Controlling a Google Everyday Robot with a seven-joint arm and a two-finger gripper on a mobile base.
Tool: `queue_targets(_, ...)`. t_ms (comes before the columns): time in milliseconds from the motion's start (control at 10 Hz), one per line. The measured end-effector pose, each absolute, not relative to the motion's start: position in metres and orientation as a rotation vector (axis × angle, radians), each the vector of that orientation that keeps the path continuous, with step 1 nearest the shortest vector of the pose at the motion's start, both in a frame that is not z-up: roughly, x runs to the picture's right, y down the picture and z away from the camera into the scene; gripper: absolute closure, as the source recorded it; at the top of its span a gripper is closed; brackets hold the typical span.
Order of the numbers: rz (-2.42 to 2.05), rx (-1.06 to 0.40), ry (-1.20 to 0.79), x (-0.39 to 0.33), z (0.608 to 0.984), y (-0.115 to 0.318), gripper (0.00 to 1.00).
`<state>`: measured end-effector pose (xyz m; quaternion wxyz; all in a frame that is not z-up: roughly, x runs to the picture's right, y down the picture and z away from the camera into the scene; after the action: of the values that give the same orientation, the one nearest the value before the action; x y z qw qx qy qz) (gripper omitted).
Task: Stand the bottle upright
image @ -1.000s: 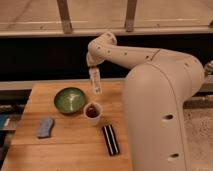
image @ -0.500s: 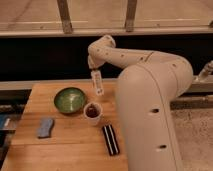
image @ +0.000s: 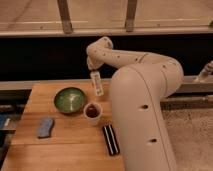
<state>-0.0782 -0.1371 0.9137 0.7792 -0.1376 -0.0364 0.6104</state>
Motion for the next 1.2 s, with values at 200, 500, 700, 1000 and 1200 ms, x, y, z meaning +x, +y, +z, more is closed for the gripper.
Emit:
queue_targets(200,1.326,-0.299,-0.08,-0.077,0.919,-0.135,1.0)
queue_targets(500,1.348,-0.299,-0.089,-0.073,0.924,-0.132,1.0)
queue_targets(700,1.363,-0.297,-0.099,-0.071,0.927,-0.129,1.0)
queue_targets(1000,1.364,-0.295,-0.101,-0.072,0.931,-0.126,1.0)
queue_targets(1200,1.364,-0.299,-0.094,-0.071,0.935,-0.122,1.0)
